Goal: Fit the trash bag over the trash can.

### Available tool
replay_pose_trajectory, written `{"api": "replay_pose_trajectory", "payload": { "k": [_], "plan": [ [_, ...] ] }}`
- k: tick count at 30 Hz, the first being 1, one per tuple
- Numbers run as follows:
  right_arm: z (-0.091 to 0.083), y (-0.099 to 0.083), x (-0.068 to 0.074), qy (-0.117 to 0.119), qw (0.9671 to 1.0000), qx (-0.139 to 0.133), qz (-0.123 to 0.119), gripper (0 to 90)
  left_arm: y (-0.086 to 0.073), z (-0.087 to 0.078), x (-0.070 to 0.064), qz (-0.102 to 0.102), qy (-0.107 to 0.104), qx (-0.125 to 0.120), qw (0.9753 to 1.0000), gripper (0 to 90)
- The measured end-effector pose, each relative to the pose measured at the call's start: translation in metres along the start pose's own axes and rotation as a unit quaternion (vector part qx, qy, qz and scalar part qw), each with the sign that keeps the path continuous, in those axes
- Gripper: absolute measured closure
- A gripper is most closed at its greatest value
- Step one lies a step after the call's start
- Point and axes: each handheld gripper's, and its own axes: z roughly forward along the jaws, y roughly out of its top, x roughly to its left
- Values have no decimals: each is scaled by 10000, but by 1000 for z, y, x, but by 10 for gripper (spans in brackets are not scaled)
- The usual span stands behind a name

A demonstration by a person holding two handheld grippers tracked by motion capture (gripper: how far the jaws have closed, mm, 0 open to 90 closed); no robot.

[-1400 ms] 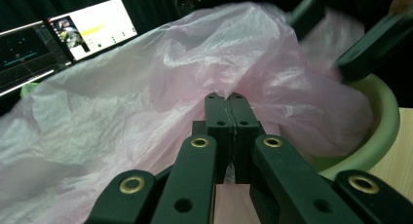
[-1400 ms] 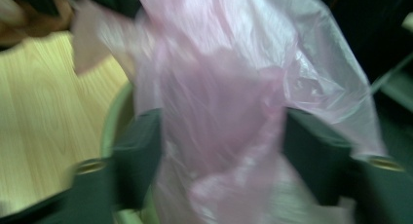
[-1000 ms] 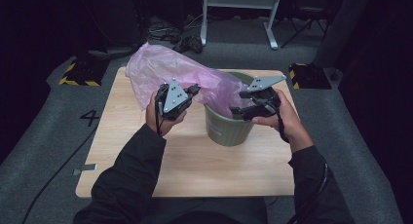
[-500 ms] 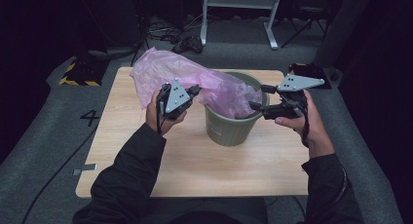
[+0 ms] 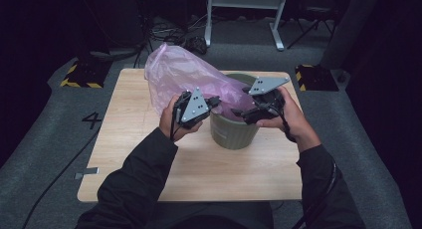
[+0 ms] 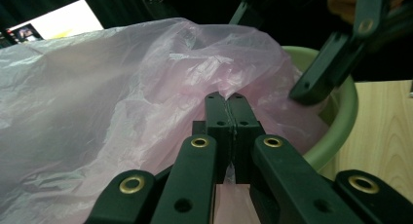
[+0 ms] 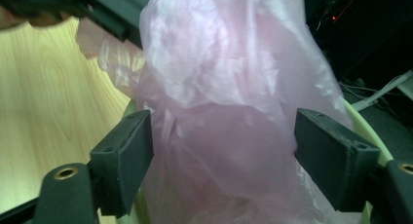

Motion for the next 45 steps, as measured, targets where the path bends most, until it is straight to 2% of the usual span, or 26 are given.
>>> {"api": "replay_pose_trajectory", "payload": {
  "k": [1, 2, 3, 6, 9, 12, 14, 15, 16, 20, 26, 28, 31, 33, 35, 36, 38, 39, 42, 44, 45],
  "plan": [
    [1, -1, 1, 49, 9999, 46, -74, 424, 0, 0, 0, -7, -10, -7, 10000, 894],
    [3, -1, 2, 27, 9999, 89, -110, 478, 0, 0, 0, -18, -15, -15, 10000, 893],
    [4, -2, 2, -15, 9999, 113, -87, 571, -1, -1, 0, -35, -28, -12, 10000, 892],
    [8, -5, 3, 39, 9999, 142, -36, 766, -2, -1, -1, -87, -81, -35, 9999, 864],
    [9, -9, 3, 56, 9999, 51, 72, 877, -4, -4, 0, -132, -102, -50, 9998, 808],
    [9, -13, 3, -12, 9998, 42, 169, 894, -5, -12, 0, -306, -43, -63, 9995, 638],
    [7, -17, 1, -27, 9996, 45, 294, 896, -6, -21, 0, -487, -87, 37, 9988, 485],
    [6, -19, -1, -46, 9994, 49, 351, 896, -7, -27, -1, -515, -85, 74, 9986, 443],
    [4, -22, -2, -58, 9991, 44, 406, 895, -8, -33, -3, -554, -50, 88, 9984, 362],
    [-4, -31, -9, -140, 9985, 76, 524, 894, -21, -61, -5, -871, 57, 110, 9961, 222],
    [-16, -43, -16, -230, 9969, 22, 746, 892, -47, -95, -7, -1293, 320, 156, 9910, 180],
    [-17, -46, -19, -280, 9965, 69, 791, 891, -57, -103, -5, -1449, 328, 152, 9888, 177],
    [-18, -51, -23, -317, 9960, 119, 823, 884, -73, -106, 3, -1733, 241, 286, 9842, 166],
    [-18, -53, -26, -366, 9957, 177, 832, 878, -81, -103, 7, -1886, 297, 385, 9808, 162],
    [-17, -56, -28, -358, 9954, 249, 855, 864, -88, -100, 11, -2021, 140, 345, 9787, 163],
    [-16, -58, -29, -354, 9951, 275, 877, 861, -89, -97, 11, -2035, 64, 347, 9784, 162],
    [-15, -60, -31, -373, 9950, 317, 870, 856, -86, -92, 7, -1967, -78, 348, 9798, 163],
    [-15, -60, -31, -379, 9951, 326, 856, 851, -84, -89, 4, -1916, -165, 317, 9808, 162],
    [-14, -61, -31, -436, 9949, 358, 835, 827, -74, -82, -2, -1700, -228, 198, 9850, 176],
    [-13, -62, -32, -433, 9951, 335, 827, 811, -67, -76, -4, -1546, -203, 188, 9876, 249],
    [-13, -62, -32, -444, 9952, 342, 806, 794, -64, -74, -5, -1416, -195, 174, 9896, 366]
  ]
}}
